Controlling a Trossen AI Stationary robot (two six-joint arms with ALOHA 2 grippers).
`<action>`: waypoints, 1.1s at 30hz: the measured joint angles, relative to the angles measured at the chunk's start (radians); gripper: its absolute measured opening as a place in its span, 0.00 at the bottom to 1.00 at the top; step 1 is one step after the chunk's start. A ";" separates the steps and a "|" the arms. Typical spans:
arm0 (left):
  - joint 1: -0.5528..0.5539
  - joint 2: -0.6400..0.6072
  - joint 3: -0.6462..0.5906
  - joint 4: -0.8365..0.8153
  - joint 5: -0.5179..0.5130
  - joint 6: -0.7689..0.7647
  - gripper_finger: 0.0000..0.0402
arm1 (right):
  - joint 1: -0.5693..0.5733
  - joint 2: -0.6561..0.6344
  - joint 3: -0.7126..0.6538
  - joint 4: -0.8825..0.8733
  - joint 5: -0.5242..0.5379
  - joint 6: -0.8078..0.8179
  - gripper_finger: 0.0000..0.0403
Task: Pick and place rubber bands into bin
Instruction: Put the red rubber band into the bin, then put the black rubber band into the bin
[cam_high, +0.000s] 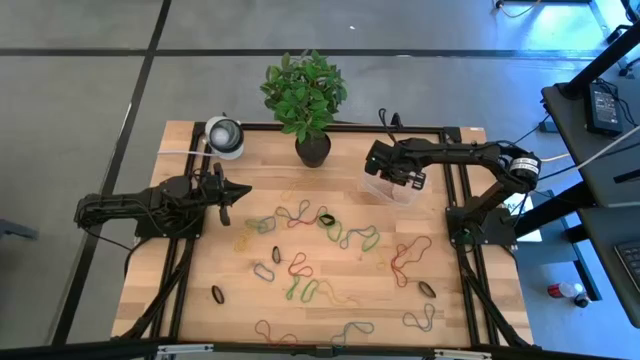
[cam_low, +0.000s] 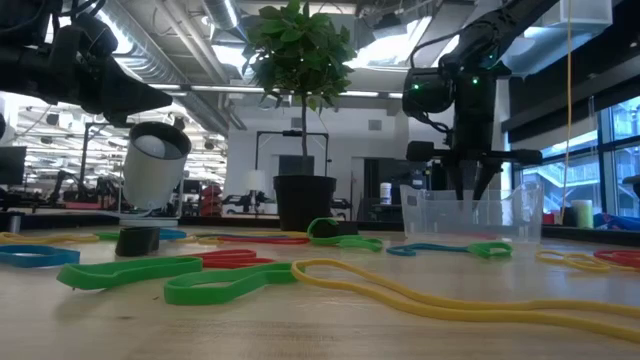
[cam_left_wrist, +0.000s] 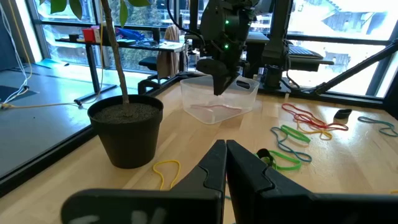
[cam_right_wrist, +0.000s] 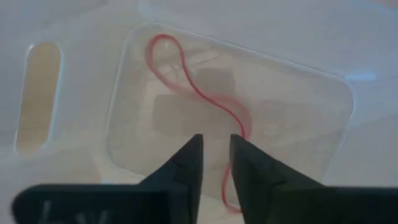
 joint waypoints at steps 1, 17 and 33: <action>0.000 0.000 0.000 0.000 0.000 0.000 0.01 | 0.000 0.000 0.000 0.000 0.000 0.000 0.24; 0.000 0.000 0.000 0.000 -0.004 -0.110 0.01 | 0.072 -0.213 0.000 -0.005 0.017 -0.062 0.34; 0.000 0.000 0.000 0.042 -0.075 -0.209 0.02 | 0.331 -0.428 0.002 0.081 0.109 -0.759 0.34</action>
